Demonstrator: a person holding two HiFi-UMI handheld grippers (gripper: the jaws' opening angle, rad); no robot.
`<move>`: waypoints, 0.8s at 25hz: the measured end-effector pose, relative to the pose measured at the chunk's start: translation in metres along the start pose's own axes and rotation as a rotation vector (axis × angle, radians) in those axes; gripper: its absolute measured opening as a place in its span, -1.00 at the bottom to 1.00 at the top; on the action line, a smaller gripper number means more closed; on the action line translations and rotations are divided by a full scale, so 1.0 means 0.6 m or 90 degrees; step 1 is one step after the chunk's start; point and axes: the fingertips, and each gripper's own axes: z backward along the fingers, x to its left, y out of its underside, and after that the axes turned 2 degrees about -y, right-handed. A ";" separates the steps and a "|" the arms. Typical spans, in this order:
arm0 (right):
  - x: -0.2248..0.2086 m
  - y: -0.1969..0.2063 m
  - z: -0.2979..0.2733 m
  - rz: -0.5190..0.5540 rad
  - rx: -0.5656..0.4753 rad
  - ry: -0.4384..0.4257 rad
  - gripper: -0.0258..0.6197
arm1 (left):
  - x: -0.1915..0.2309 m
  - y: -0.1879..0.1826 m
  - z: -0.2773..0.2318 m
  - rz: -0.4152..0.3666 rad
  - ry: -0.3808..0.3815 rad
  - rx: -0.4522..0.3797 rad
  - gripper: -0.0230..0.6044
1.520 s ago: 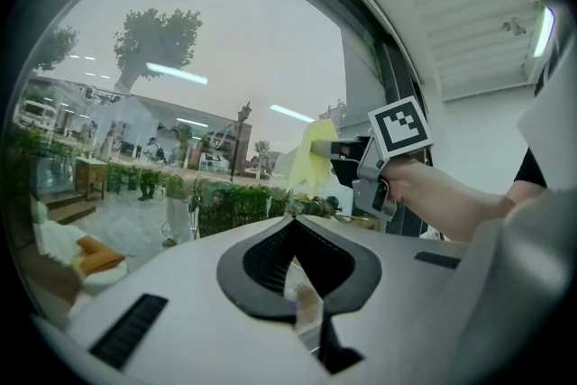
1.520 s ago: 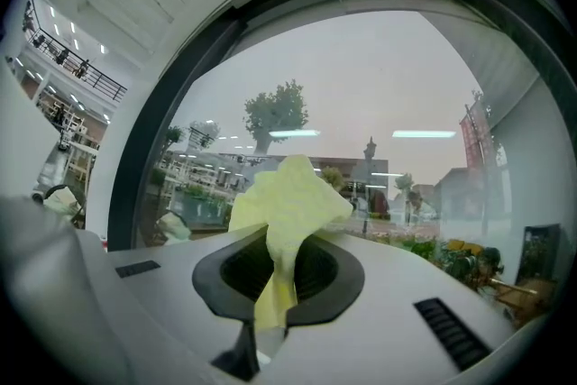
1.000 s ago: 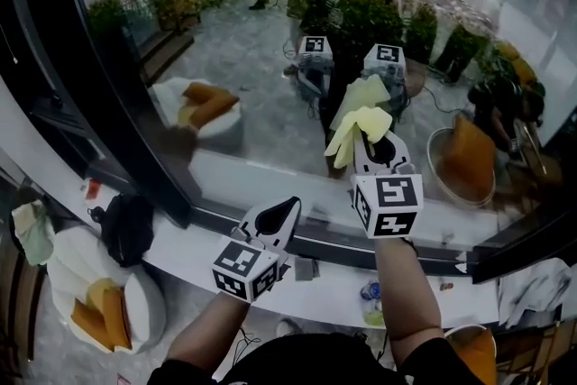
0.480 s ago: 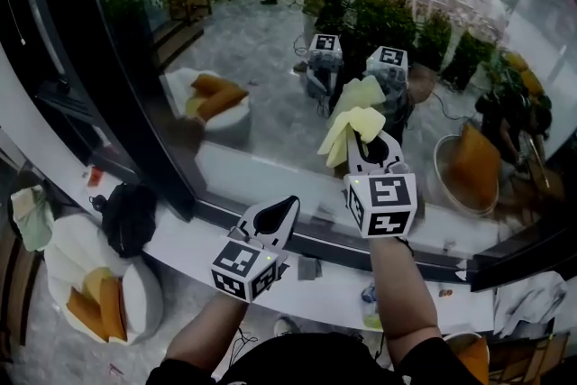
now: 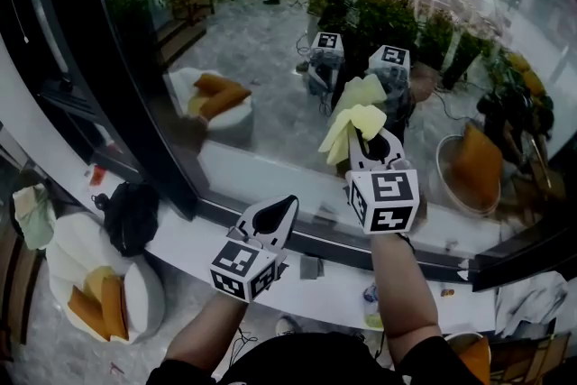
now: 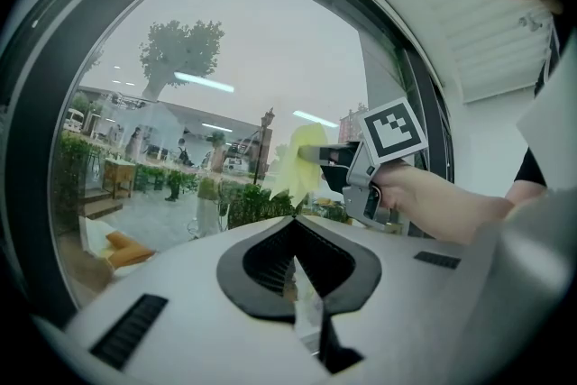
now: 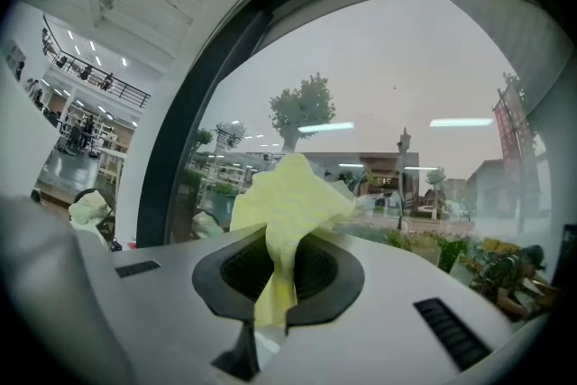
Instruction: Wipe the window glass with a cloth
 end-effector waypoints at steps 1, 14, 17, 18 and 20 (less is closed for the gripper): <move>-0.001 -0.001 0.000 -0.002 0.000 -0.001 -0.79 | -0.001 0.000 0.000 -0.002 0.000 -0.001 -0.90; 0.004 0.005 0.002 -0.027 0.006 -0.013 -0.79 | -0.004 -0.008 0.011 -0.007 -0.006 0.002 -0.90; 0.008 0.004 0.007 -0.030 0.004 -0.016 -0.79 | -0.006 -0.005 0.012 -0.016 -0.003 0.002 -0.90; 0.009 0.004 0.009 -0.029 0.003 -0.016 -0.79 | -0.007 -0.006 0.013 -0.012 -0.005 0.001 -0.90; 0.014 0.004 0.014 -0.027 0.001 -0.018 -0.79 | -0.009 -0.004 0.017 -0.009 -0.005 -0.002 -0.90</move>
